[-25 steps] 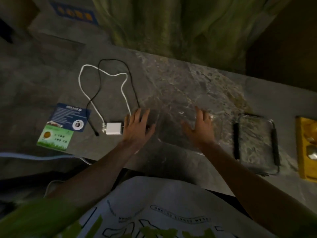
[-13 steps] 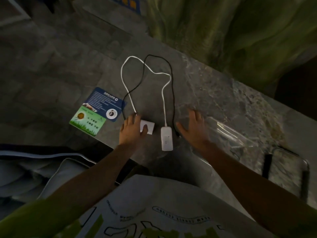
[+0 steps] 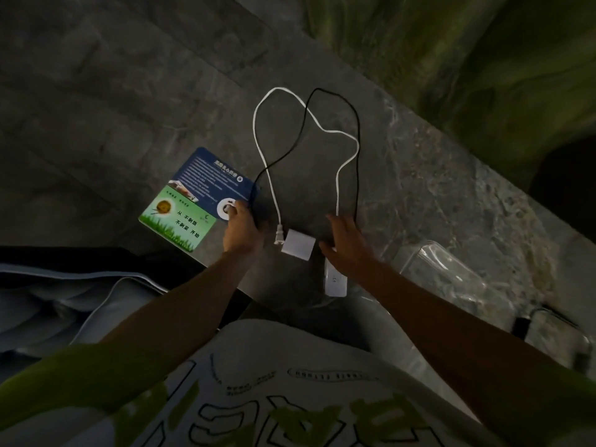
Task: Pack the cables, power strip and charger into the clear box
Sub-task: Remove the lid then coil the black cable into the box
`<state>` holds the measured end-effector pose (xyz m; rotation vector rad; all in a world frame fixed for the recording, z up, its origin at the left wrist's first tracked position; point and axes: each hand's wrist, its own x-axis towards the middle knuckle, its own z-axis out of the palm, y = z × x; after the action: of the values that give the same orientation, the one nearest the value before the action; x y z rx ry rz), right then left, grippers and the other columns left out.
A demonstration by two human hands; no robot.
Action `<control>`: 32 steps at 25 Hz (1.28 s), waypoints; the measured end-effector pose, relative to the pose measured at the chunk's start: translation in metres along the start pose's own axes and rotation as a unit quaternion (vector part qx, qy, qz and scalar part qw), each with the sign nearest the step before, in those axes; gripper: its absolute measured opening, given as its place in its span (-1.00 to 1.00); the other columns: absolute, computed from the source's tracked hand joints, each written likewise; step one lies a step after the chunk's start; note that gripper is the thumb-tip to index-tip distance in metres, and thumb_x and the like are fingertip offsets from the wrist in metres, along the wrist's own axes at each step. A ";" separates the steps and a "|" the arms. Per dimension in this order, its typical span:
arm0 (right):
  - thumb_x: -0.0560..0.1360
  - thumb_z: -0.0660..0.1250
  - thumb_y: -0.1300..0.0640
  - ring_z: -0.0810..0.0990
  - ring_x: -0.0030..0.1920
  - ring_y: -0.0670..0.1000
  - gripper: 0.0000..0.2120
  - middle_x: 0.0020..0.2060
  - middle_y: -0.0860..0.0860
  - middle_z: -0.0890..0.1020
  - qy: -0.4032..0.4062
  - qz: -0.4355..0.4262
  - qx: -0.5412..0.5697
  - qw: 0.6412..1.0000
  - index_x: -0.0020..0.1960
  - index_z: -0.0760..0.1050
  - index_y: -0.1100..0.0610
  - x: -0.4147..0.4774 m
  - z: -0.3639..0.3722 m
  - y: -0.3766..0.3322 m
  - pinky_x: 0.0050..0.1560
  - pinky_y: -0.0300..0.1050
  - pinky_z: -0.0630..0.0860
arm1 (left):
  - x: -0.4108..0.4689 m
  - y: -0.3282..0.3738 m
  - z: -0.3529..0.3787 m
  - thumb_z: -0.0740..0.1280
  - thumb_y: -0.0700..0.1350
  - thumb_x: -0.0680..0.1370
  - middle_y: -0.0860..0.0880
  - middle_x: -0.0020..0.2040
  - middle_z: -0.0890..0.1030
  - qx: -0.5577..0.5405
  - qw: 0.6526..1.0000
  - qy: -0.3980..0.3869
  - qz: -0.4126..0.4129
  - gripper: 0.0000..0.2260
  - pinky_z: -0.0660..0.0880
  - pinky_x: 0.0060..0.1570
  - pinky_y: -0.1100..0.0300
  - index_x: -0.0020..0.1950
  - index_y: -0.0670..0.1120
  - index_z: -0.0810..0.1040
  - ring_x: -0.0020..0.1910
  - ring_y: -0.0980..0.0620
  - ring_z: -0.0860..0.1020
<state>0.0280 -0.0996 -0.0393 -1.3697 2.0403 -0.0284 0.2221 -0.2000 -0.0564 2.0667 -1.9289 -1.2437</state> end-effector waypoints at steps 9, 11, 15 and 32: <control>0.54 0.29 0.00 0.32 0.41 0.17 -0.44 0.50 0.14 0.12 -0.047 -0.010 -0.080 0.996 0.47 0.20 0.12 -0.001 0.019 0.017 0.34 0.14 0.39 | 0.007 0.001 0.007 0.34 -0.29 0.48 -0.27 0.28 0.45 -0.030 0.998 -0.019 -0.052 -0.53 0.53 0.10 -0.11 0.35 -0.19 0.27 0.20 -0.27 0.51; 0.56 0.27 -0.01 0.29 0.43 0.16 -0.44 0.51 0.13 0.08 -0.055 -0.006 -0.095 0.994 0.47 0.19 0.11 -0.002 0.021 0.017 0.37 0.13 0.37 | 0.009 0.003 0.005 0.32 -0.26 0.50 -0.25 0.23 0.50 -0.051 0.996 -0.022 -0.068 -0.61 0.53 0.02 -0.02 0.30 -0.20 0.32 0.17 -0.23 0.53; 0.57 0.26 0.01 0.27 0.45 0.15 -0.46 0.53 0.12 0.05 -0.049 -0.017 -0.094 0.994 0.48 0.20 0.13 -0.003 0.018 0.016 0.38 0.11 0.36 | 0.007 0.018 -0.002 0.17 -0.16 0.60 -0.15 -0.01 0.57 -0.110 0.994 -0.024 -0.006 -0.86 0.42 -0.14 0.12 -0.02 -0.16 0.50 -0.03 -0.06 0.55; 0.55 0.31 0.21 0.40 0.35 0.06 -0.44 0.40 0.15 0.38 0.144 -0.170 0.077 0.972 0.50 0.22 0.11 -0.005 -0.098 -0.026 0.28 -0.29 0.27 | -0.058 0.089 -0.045 0.01 0.05 0.68 -0.01 -0.50 0.34 -0.278 0.914 -0.269 0.126 -0.56 0.19 -0.51 0.25 -0.11 -0.18 0.55 -0.58 0.14 0.27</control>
<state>-0.0016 -0.1399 0.0486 -1.6752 1.9537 -0.5523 0.1811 -0.1907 0.0509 1.2378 -1.6330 -2.1309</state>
